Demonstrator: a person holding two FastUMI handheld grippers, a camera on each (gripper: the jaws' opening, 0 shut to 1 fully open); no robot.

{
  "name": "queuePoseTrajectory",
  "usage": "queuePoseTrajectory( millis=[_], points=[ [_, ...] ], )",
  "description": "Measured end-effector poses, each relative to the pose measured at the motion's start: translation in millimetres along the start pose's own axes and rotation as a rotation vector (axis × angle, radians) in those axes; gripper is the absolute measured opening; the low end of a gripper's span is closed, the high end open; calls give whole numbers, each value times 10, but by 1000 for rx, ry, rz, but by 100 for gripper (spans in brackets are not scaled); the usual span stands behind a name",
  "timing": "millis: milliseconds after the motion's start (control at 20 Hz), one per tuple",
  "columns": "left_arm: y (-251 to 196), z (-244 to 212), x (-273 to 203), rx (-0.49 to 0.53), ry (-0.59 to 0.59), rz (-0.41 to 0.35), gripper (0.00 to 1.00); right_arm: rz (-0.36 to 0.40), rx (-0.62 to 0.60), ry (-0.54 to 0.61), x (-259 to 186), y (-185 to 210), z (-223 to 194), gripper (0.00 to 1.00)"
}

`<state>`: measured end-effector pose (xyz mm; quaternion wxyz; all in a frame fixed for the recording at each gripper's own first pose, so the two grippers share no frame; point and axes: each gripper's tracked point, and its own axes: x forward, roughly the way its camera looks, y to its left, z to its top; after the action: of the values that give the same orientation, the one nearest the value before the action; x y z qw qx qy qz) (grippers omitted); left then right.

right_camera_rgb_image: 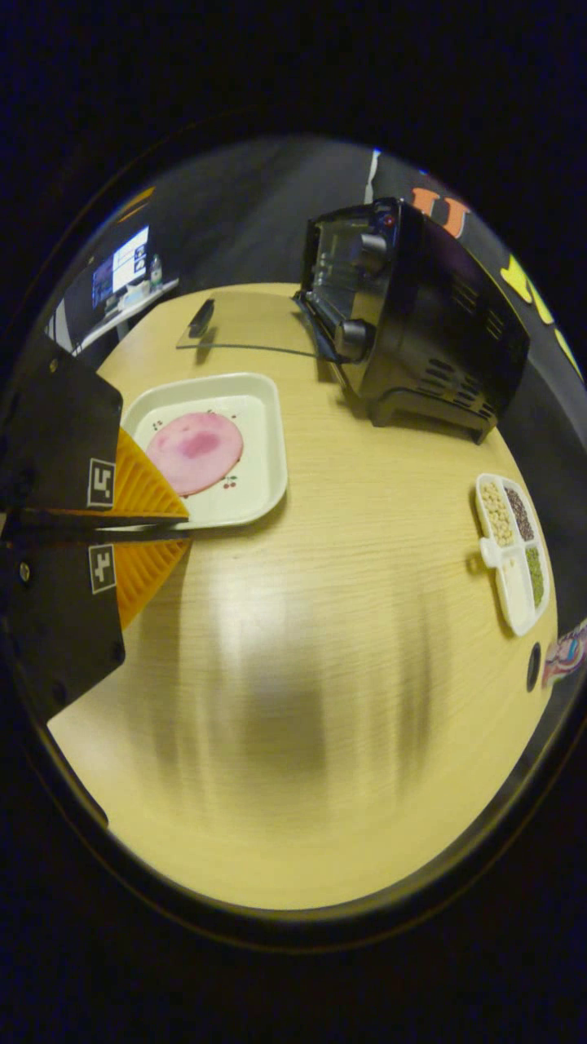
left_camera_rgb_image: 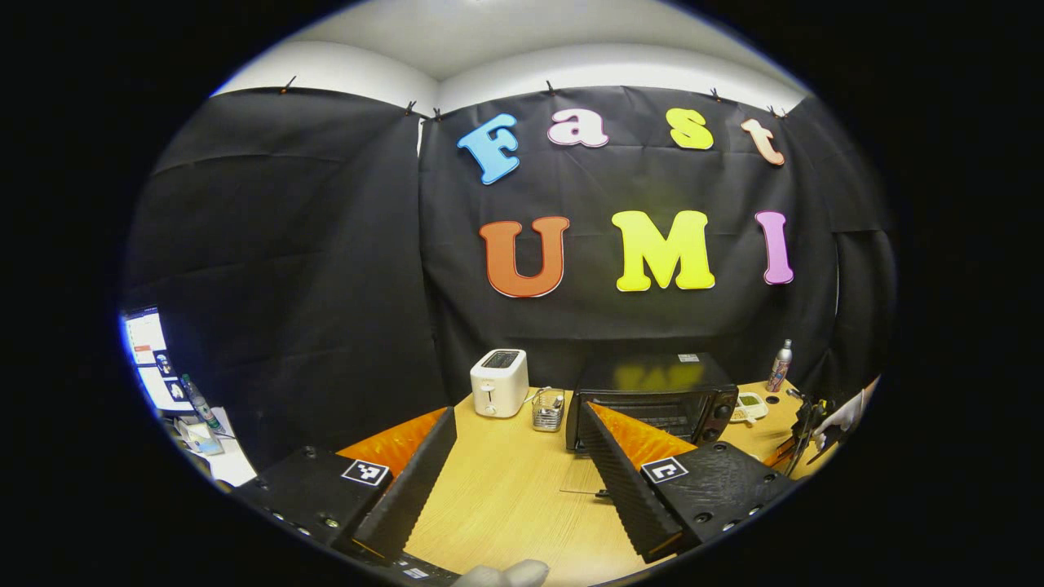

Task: Open the electric oven with the left hand, put the food in, and close the electric oven.

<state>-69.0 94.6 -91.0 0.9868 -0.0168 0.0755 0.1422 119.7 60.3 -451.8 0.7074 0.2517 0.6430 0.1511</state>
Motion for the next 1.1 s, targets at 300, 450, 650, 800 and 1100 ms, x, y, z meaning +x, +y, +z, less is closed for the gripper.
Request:
queuePoseTrajectory(
  millis=[300, 450, 650, 800, 1100],
  points=[
    [-277, 128, 58, 21, -7, -31, 96, 152, 146, -98, -150, -54, -34, 1],
    [-379, 161, 35, 28, -5, -29, 96, 191, 177, -148, -321, -54, -39, 4],
    [-431, 178, -34, 35, 3, -9, 96, 229, 210, -217, -548, 154, -101, 4],
    [-481, 217, -69, 35, -4, -44, 96, 271, 257, -279, -632, 520, -205, 0],
    [-199, 297, -74, 37, 2, -137, 96, 339, 368, -405, -473, 1440, -423, 4]
  ],
)
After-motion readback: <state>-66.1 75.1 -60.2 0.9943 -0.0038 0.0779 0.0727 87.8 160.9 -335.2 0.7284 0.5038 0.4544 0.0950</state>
